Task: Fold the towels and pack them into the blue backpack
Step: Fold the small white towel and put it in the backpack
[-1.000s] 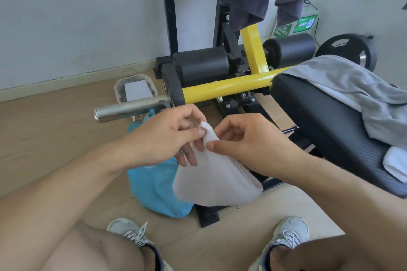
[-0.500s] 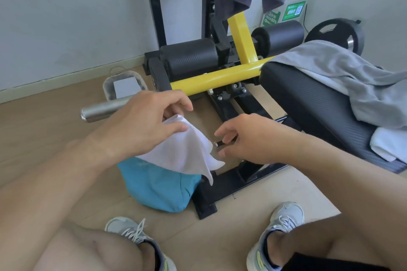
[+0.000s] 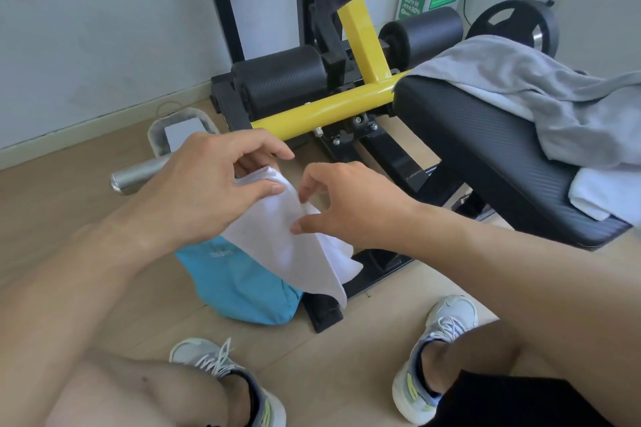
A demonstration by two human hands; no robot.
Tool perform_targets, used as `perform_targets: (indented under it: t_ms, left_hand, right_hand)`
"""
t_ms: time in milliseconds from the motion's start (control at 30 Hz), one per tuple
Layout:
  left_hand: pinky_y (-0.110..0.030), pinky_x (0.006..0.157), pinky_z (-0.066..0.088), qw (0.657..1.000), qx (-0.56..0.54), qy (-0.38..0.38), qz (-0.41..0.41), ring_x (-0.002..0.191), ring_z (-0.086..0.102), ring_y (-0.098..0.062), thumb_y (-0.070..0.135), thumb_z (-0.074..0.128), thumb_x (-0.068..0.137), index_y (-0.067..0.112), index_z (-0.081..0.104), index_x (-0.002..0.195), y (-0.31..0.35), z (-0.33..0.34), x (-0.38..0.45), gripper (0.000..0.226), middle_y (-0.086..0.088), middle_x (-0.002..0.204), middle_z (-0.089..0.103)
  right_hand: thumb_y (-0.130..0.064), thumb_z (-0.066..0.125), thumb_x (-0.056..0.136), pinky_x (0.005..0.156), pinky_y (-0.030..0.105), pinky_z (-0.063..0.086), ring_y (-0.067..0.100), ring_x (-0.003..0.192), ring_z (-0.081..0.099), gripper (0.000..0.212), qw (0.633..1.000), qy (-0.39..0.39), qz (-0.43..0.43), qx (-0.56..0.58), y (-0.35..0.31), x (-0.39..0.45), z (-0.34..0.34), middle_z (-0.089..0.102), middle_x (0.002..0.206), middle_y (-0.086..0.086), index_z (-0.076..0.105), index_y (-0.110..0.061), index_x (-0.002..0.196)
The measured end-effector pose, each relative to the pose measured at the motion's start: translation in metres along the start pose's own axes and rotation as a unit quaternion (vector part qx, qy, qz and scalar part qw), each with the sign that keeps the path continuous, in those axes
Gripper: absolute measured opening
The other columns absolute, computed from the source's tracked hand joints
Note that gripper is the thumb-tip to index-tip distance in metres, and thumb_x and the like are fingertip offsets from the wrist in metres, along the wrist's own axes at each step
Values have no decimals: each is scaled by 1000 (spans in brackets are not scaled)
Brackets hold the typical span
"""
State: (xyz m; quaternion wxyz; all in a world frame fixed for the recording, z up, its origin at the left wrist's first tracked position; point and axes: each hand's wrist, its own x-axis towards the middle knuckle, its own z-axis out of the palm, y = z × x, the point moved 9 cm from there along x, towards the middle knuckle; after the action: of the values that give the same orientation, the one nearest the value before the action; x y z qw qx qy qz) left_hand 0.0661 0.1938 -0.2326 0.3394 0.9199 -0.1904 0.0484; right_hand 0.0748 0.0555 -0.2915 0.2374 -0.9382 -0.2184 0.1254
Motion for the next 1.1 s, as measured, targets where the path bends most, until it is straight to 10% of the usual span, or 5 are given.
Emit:
perform_targets:
  t_ms: [200,567,1100]
  left_hand:
    - [-13,78,49,1000,-5,-10,26,94,67,1,23,81,82,46,71,92,12,-1,-1,27,28,95,71]
    - [1,80,40,998,-40,30,29,93,64,12,16,81,84,40,71,90,18,-11,-3,27,30,97,70]
    - [-38,92,53,952,-165,218,-140,85,62,-11,11,75,90,35,71,89,-77,-52,-2,25,11,90,69]
  right_hand:
    - [-43,84,80,96,32,52,7,110,59,53,997,-32,-8,65,9,7,2,64,121,-15,58,-29,123]
    - [-46,84,78,77,38,58,10,82,65,32,997,-59,-7,49,27,25,17,70,91,-10,66,-26,96]
    - [-24,64,86,85,47,61,23,91,69,24,989,-137,59,-12,83,27,42,71,99,0,71,-21,109]
